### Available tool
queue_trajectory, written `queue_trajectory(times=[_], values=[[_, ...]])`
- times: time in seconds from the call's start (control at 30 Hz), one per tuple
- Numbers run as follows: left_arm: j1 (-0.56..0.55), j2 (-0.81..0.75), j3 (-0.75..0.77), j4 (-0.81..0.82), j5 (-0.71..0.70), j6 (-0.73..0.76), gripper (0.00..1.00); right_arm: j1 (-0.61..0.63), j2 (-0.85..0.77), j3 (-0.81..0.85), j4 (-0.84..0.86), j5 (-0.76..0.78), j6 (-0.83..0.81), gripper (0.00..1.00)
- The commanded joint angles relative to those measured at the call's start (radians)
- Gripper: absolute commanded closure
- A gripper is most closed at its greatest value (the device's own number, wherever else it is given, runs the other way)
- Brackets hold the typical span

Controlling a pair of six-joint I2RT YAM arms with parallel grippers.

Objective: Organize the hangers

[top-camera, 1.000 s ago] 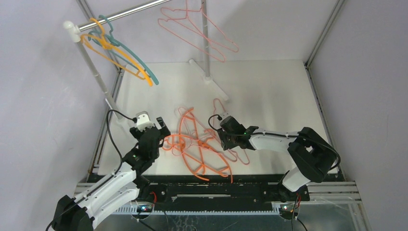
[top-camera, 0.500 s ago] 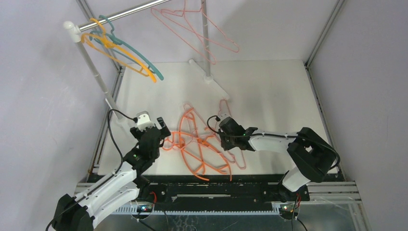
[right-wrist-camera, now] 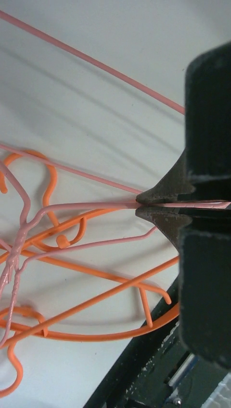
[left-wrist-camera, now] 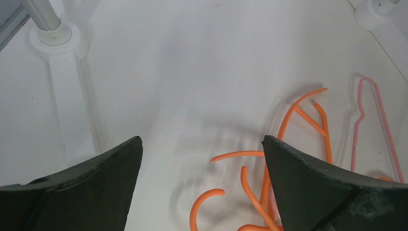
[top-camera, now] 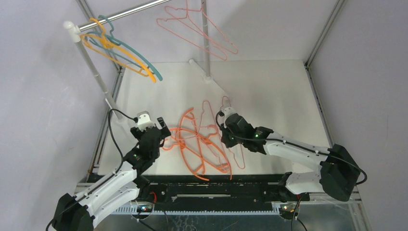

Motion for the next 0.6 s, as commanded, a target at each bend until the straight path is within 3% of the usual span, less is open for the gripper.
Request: queue_trajectory(times=[0.0, 0.3, 0.43, 0.57], values=[[0.004, -0.005, 0.026, 0.029, 0.007, -0.009, 0.0, -0.002, -0.066, 0.042, -0.013, 0.005, 0.0, 1.0], [0.004, 0.001, 0.026, 0.032, 0.012, -0.012, 0.0, -0.108, -0.175, 0.244, 0.053, -0.378, 0.094, 1.0], [0.004, -0.007, 0.026, 0.03, 0.01, -0.009, 0.01, -0.189, -0.13, 0.383, 0.148, -0.558, 0.181, 1.0], [0.003, -0.023, 0.024, 0.026, 0.005, -0.008, 0.01, -0.216, -0.034, 0.547, 0.189, -0.592, 0.202, 1.0]])
